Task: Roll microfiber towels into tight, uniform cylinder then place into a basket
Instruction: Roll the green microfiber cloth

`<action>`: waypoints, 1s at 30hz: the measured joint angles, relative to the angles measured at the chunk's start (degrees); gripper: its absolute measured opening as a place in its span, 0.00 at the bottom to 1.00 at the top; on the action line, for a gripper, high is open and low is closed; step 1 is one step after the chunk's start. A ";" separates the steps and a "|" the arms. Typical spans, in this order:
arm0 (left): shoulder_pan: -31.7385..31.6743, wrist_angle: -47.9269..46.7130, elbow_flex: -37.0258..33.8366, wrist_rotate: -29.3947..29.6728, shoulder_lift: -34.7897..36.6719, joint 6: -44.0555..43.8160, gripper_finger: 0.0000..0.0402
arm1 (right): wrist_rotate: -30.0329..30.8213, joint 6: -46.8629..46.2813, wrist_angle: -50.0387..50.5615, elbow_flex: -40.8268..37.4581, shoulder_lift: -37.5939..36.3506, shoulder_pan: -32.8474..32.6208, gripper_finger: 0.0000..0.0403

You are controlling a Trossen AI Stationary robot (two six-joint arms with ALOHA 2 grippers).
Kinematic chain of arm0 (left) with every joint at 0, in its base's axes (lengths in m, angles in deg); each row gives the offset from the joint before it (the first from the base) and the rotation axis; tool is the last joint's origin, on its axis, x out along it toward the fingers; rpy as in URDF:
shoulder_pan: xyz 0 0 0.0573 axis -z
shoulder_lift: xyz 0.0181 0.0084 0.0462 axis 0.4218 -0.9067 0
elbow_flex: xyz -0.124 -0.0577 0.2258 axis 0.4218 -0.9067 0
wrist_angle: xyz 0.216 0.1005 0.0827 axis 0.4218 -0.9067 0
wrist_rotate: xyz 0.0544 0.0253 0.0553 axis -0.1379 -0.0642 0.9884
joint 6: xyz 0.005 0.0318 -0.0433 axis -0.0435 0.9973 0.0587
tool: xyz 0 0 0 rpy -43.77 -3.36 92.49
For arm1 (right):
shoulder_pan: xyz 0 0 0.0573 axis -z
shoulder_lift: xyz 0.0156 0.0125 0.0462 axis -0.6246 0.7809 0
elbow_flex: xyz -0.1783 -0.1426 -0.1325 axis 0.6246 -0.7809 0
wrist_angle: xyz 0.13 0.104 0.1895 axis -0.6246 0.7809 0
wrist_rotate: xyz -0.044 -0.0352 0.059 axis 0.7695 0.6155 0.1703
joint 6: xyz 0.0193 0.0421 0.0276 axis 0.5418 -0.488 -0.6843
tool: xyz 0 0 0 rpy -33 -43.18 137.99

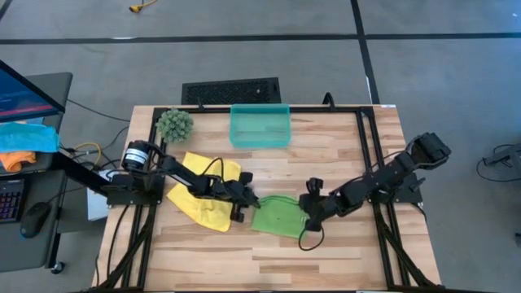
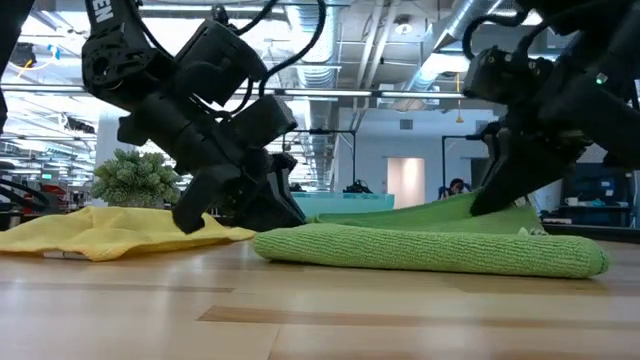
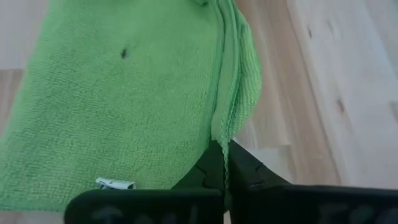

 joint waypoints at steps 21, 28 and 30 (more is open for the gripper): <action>10.78 -12.71 6.97 23.50 0.21 21.94 0.02 | 3.10 10.37 4.66 4.93 -0.07 -3.42 0.03; 13.52 -26.95 12.46 30.44 0.15 22.87 0.02 | 3.14 10.36 6.67 4.93 -0.07 -4.15 0.01; 14.27 -29.83 13.78 32.88 0.15 22.87 0.02 | 3.49 10.33 5.96 4.93 -0.07 -5.10 0.01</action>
